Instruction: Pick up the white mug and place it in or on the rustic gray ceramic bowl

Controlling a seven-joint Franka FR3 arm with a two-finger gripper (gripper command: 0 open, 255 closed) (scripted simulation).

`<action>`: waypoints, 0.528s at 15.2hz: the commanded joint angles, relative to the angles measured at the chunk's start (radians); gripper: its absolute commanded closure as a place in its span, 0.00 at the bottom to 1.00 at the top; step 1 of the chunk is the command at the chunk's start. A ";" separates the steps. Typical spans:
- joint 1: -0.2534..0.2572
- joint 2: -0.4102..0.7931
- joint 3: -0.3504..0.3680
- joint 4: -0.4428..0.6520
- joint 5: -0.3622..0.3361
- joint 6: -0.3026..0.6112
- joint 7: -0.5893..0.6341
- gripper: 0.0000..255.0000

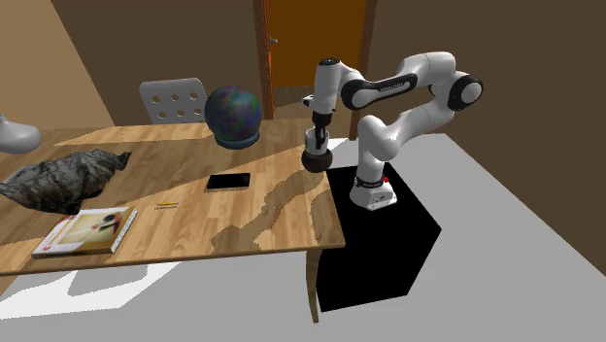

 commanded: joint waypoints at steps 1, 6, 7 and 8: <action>0.000 0.001 0.000 -0.001 0.001 0.000 0.000 1.00; 0.000 0.001 0.000 -0.001 0.001 0.001 0.000 0.00; 0.000 0.001 0.000 -0.001 0.001 0.001 0.000 0.00; 0.000 0.001 0.000 -0.001 0.001 0.000 0.000 0.00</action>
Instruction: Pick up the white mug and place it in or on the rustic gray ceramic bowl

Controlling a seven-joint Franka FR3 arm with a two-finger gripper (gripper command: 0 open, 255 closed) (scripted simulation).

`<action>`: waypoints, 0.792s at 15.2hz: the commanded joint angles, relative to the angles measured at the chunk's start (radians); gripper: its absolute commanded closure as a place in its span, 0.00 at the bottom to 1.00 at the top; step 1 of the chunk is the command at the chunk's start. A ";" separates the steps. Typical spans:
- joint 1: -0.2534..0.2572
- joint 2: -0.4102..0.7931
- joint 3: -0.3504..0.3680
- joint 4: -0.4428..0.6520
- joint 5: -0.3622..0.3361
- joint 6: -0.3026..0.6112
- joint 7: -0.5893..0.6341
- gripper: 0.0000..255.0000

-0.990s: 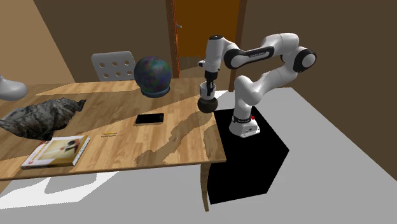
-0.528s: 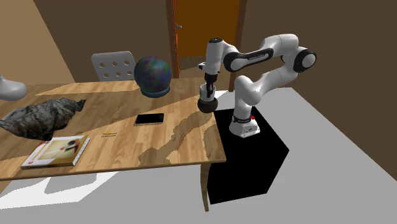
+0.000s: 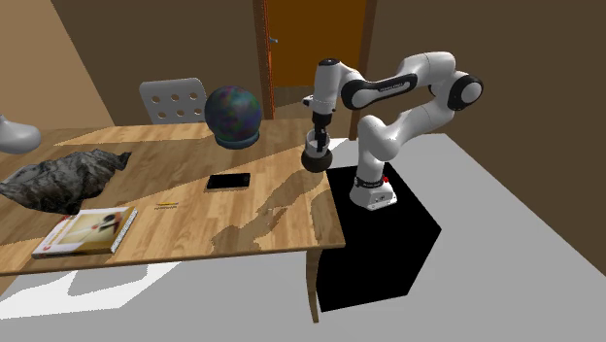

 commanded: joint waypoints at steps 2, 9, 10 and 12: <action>0.009 0.000 0.015 0.067 0.015 -0.066 0.000 0.00; 0.016 0.008 0.027 0.129 0.028 -0.121 0.000 0.00; 0.016 0.008 0.027 0.129 0.028 -0.121 0.000 0.00; 0.016 0.008 0.027 0.129 0.028 -0.121 0.000 0.00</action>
